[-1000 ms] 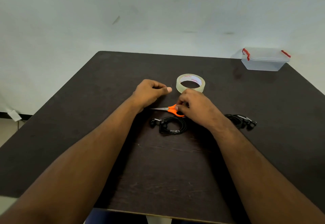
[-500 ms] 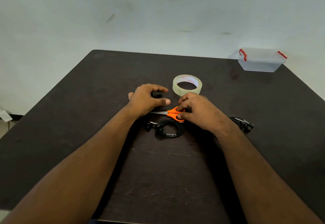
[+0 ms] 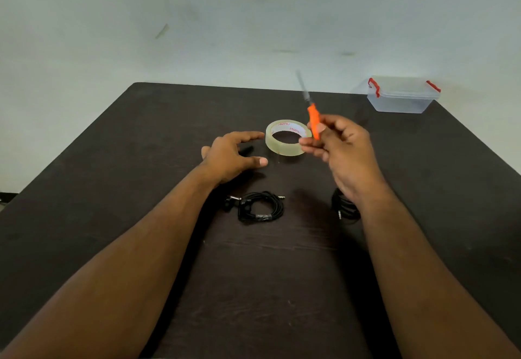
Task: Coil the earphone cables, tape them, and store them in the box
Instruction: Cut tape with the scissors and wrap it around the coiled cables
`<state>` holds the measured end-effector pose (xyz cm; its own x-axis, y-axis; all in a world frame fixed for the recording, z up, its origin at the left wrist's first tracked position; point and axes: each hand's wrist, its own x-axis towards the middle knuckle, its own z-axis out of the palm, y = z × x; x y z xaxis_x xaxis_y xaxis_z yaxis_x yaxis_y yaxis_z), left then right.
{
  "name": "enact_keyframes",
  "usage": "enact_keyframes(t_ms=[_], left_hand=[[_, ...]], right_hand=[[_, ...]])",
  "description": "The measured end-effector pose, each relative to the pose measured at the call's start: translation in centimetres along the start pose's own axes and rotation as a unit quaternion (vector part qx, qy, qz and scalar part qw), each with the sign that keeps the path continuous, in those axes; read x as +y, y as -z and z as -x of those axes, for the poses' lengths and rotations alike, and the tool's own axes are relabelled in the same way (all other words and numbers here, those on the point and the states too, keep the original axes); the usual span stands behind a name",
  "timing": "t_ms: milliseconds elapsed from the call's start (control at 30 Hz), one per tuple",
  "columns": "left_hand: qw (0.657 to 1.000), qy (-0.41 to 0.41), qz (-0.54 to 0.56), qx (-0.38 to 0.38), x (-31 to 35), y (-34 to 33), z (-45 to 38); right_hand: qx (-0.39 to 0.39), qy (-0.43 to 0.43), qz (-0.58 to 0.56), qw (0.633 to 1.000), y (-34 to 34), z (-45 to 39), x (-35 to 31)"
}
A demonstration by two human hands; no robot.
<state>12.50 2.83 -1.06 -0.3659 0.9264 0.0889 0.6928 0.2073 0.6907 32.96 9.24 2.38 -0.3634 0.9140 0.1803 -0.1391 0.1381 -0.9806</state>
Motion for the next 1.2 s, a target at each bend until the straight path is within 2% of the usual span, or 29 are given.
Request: enact_keyframes(t_ms=[67,100,167,233,333,433,500,600,967,1100,1200], left_hand=[[1.0,-0.013,-0.008,0.008,0.2,-0.2,0.0],[1.0,-0.015,-0.005,0.019,0.2,-0.3,0.0],[0.999,-0.019,0.001,0.039,0.1,-0.4,-0.1],[0.999,-0.016,-0.005,0.047,0.0,-0.5,-0.1],[0.999,-0.015,-0.003,0.044,-0.3,-0.7,-0.2],[0.999,-0.013,0.015,0.051,-0.3,-0.7,-0.1],[0.998,-0.008,0.027,0.049,-0.6,-0.6,-0.2],[0.998,-0.013,0.042,0.04,-1.2,-0.4,-0.4],[0.996,-0.026,-0.054,0.061,-2.5,1.9,-0.5],[0.991,-0.001,-0.056,0.121,-3.6,3.0,-0.6],[0.991,0.005,-0.059,0.118,-4.3,3.2,-0.5]], right_hand=[[0.001,-0.093,-0.237,0.967,-0.5,0.3,-0.5],[-0.019,-0.123,-0.299,0.946,-0.8,0.5,-0.6],[-0.074,-0.147,-0.335,0.928,-1.7,0.7,-0.9],[-0.1,-0.144,-0.323,0.93,-2.9,0.4,-1.1],[-0.073,-0.112,-0.244,0.961,-4.0,-1.3,-0.9],[-0.046,-0.046,-0.053,0.996,-4.0,-4.0,0.2],[-0.054,-0.021,0.072,0.996,-3.6,-5.5,1.3],[-0.091,0.004,0.216,0.972,-2.7,-6.6,3.0],[-0.142,0.018,0.366,0.919,-2.0,-8.1,4.3],[-0.138,0.022,0.367,0.92,-2.1,-7.8,4.1],[-0.133,0.029,0.378,0.916,-2.5,-7.9,4.1]])
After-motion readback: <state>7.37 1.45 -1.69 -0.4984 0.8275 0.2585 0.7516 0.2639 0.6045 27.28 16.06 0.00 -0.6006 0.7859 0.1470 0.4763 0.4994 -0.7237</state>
